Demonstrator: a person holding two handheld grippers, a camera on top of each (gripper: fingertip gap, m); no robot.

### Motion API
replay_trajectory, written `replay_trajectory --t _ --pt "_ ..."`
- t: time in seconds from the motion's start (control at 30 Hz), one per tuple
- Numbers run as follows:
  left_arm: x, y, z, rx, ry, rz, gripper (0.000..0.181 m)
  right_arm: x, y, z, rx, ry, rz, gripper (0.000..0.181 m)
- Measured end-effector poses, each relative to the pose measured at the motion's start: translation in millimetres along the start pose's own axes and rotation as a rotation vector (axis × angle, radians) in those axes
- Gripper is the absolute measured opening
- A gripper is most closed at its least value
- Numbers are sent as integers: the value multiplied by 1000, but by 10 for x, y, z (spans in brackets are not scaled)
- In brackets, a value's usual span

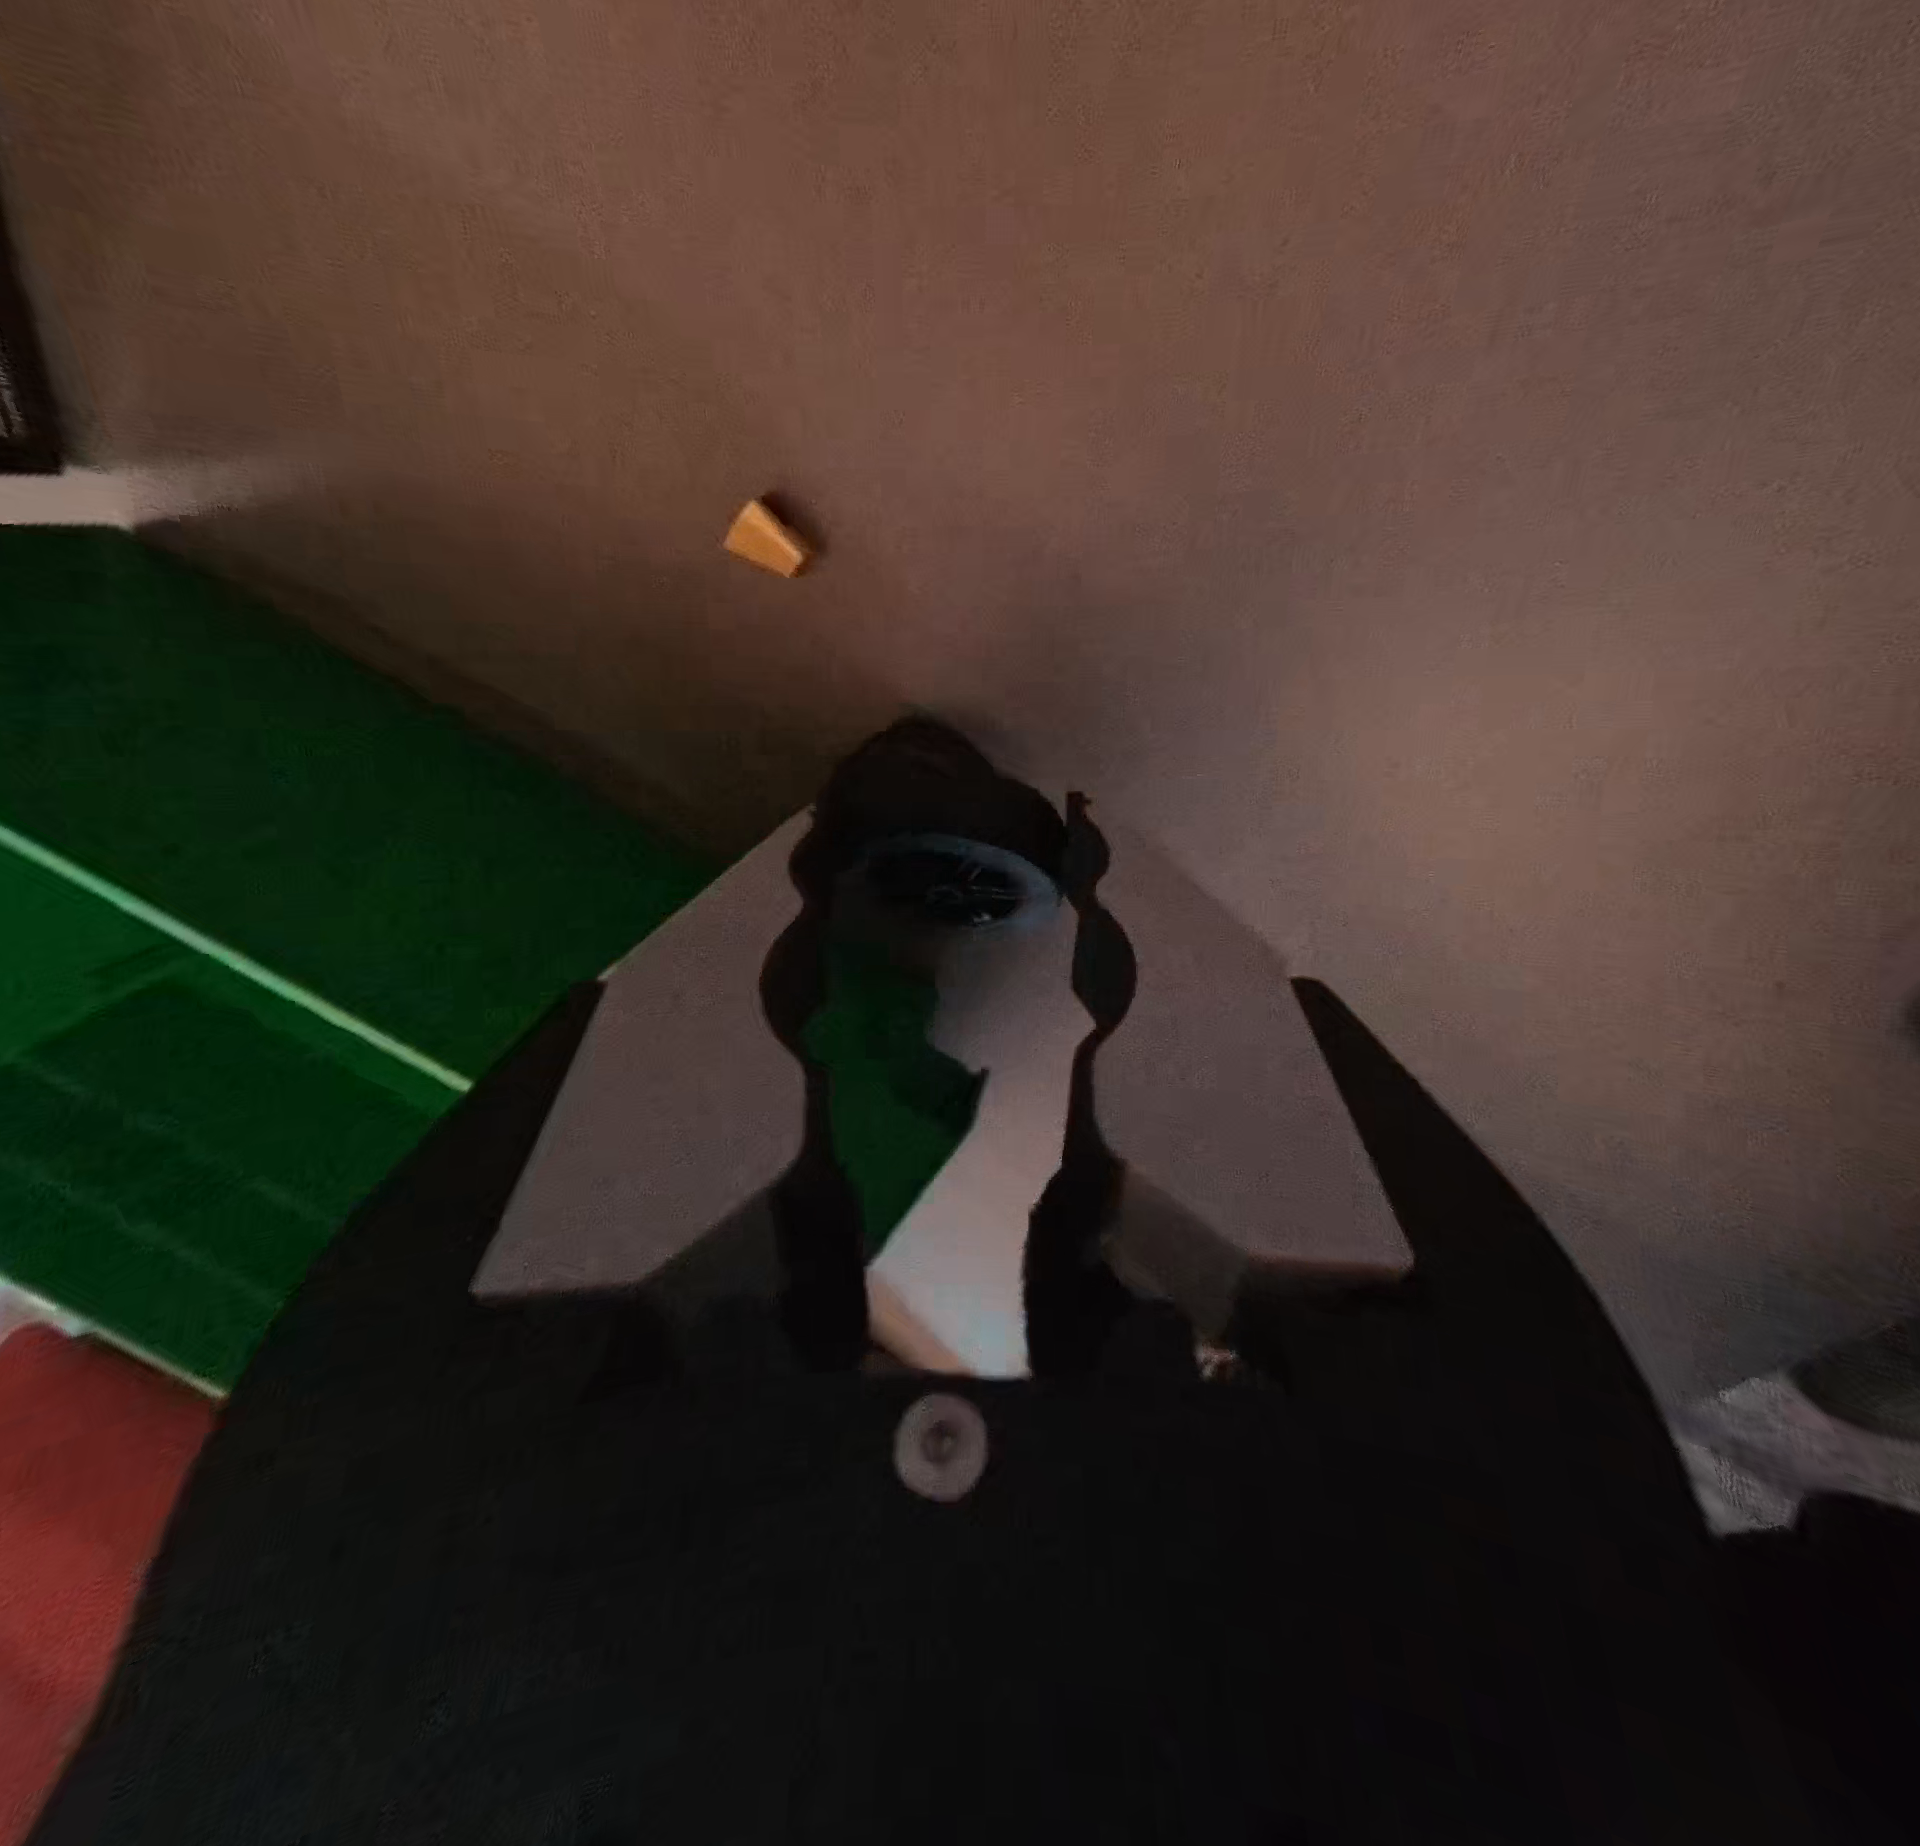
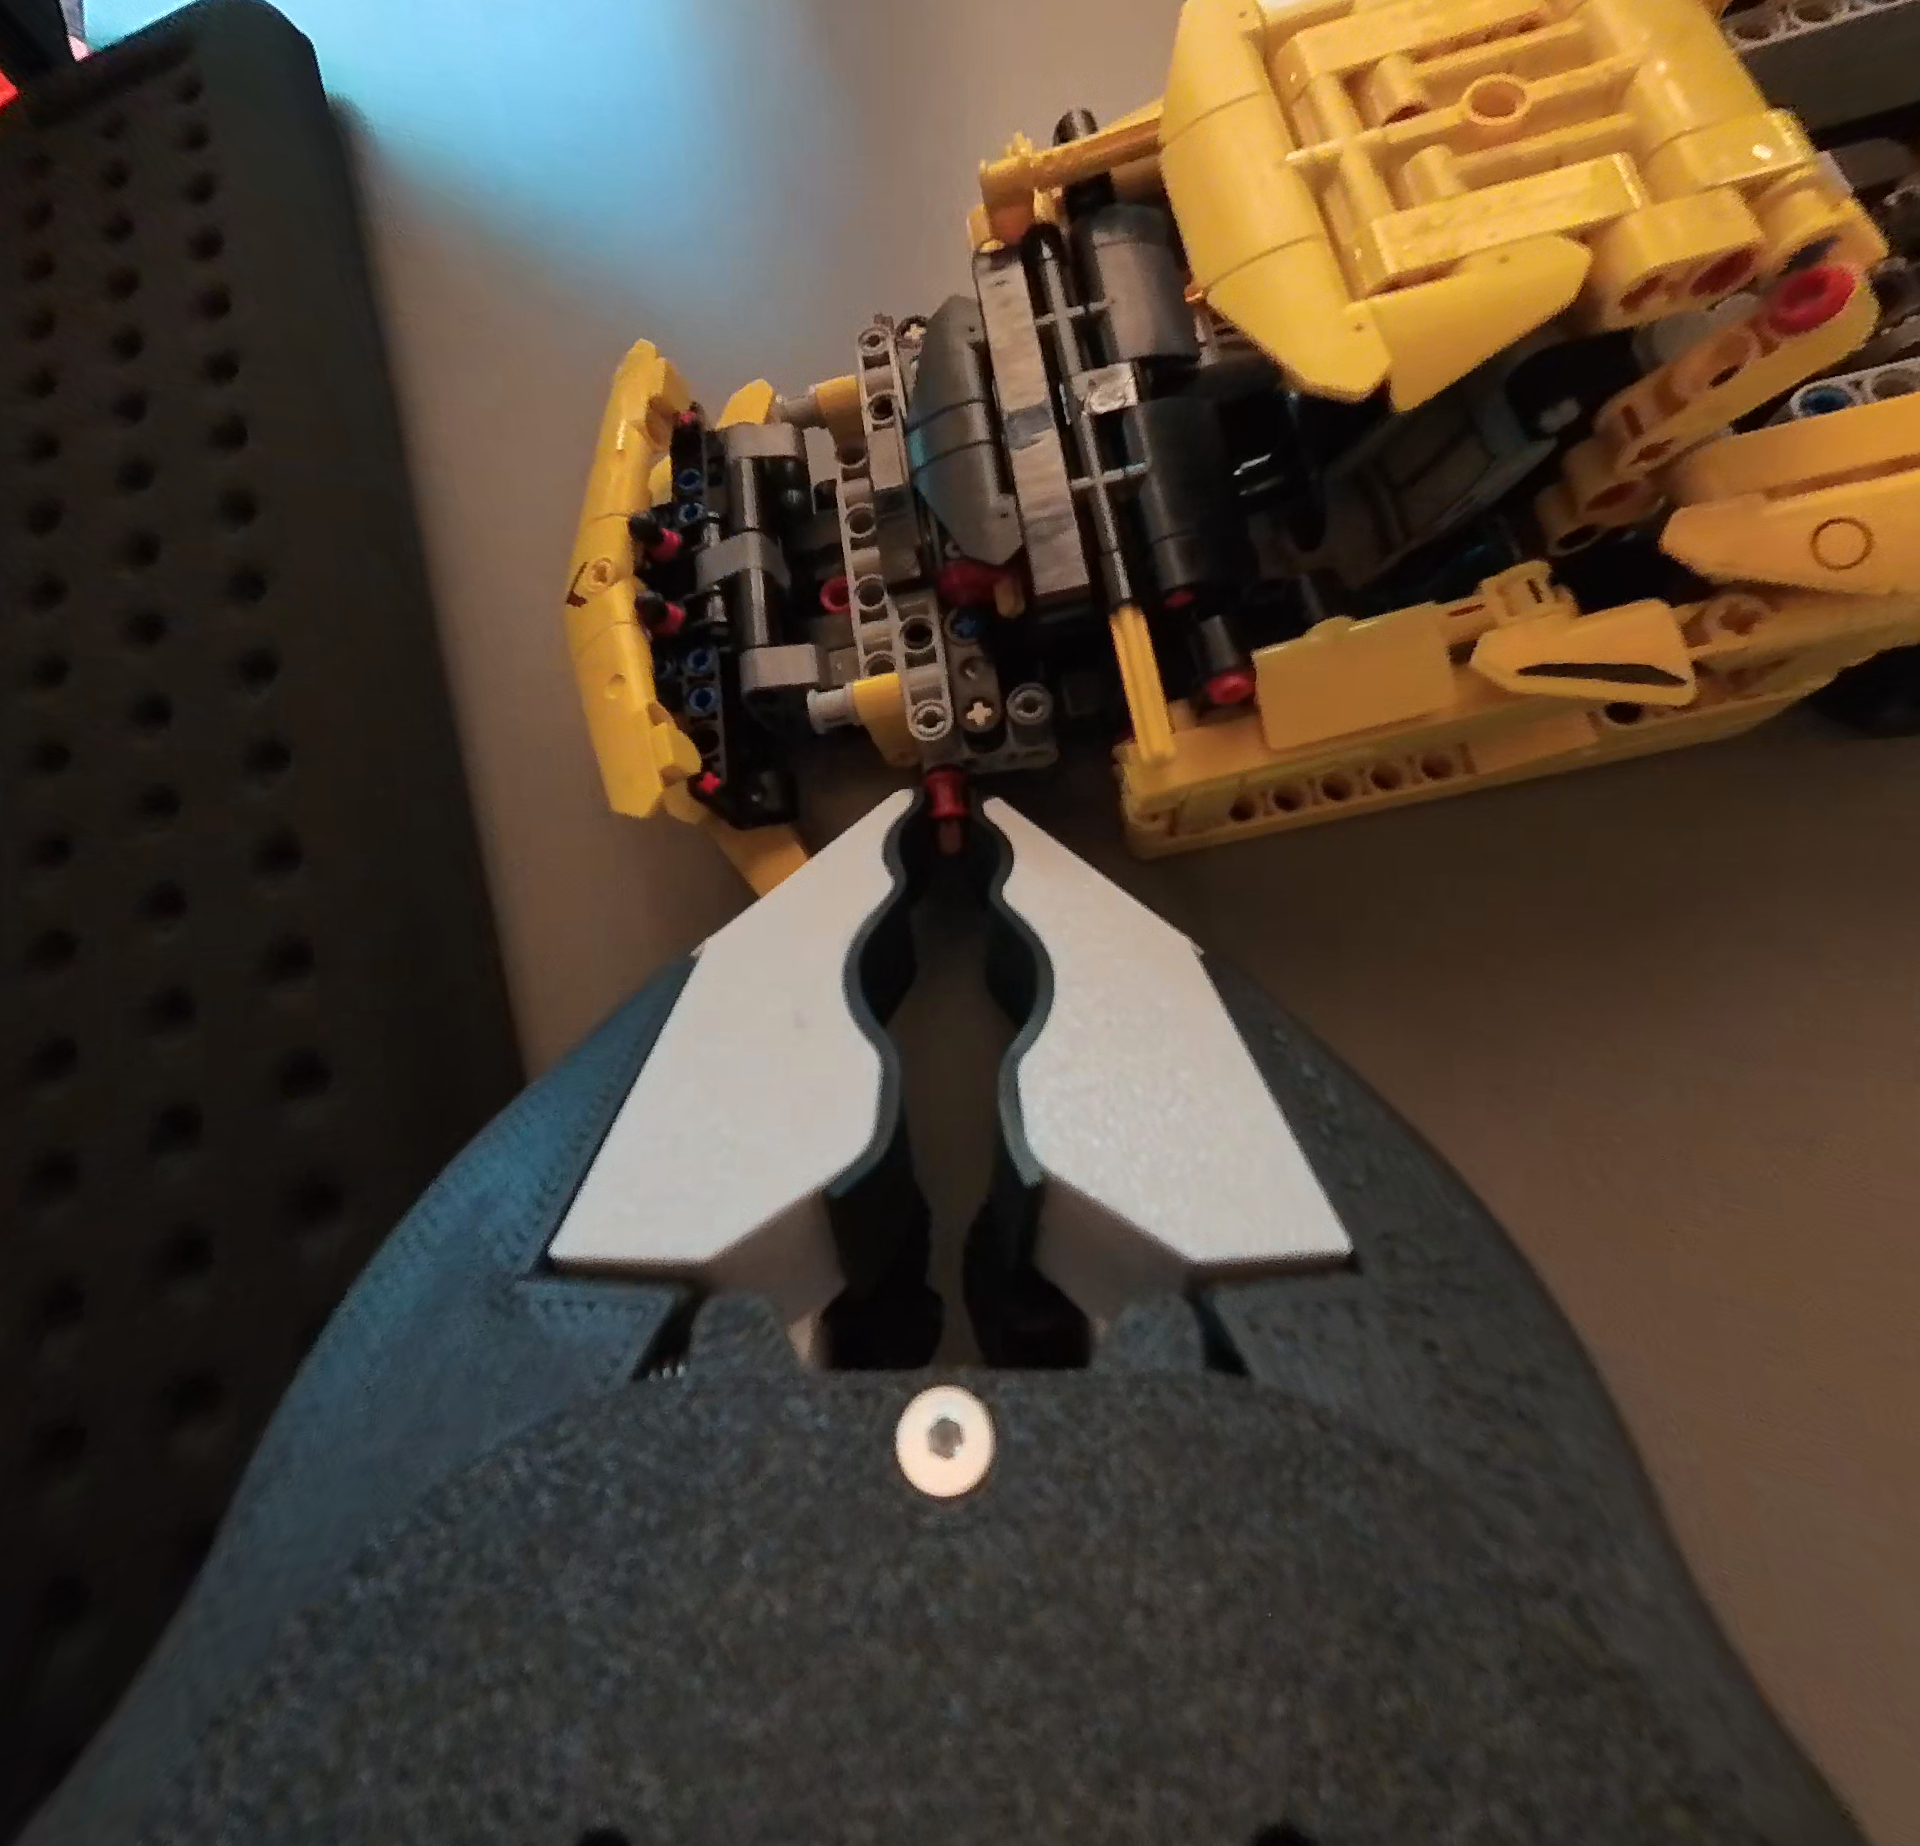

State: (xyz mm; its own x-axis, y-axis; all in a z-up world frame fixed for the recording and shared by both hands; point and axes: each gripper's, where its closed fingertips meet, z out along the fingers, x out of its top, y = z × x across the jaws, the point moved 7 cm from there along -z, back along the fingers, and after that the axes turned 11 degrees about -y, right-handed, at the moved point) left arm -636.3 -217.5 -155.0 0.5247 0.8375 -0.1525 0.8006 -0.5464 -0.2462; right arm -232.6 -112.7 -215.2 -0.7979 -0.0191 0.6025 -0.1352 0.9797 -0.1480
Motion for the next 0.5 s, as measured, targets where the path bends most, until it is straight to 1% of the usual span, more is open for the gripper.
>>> replay_trajectory --t 0.07,0.17,0.2,0.3,0.33,0.4,0.47,0.5 --pt "35 -56 137 -8 -136 55 44 -1 -2 -1 -2 0 -1 5" --pt "42 -93 288 -68 -242 95 45 -5 -9 -3 -6 1 2 5" --pt "44 -99 322 -84 -258 99 45 -6 -11 -4 -8 1 1 5" --pt "36 -149 321 -64 -249 85 55 -7 -12 -4 -7 1 0 5" --pt "18 -169 268 -45 -239 70 58 -8 -12 -5 -5 1 2 5" --pt "18 -180 58 -17 -158 36 59 -9 -12 -5 -5 1 4 5" --pt "70 -162 -276 63 -12 4 58 -9 -12 -6 -3 1 5 5" --pt "150 -111 -456 91 101 1 58 -9 -10 -6 -1 1 7 5"
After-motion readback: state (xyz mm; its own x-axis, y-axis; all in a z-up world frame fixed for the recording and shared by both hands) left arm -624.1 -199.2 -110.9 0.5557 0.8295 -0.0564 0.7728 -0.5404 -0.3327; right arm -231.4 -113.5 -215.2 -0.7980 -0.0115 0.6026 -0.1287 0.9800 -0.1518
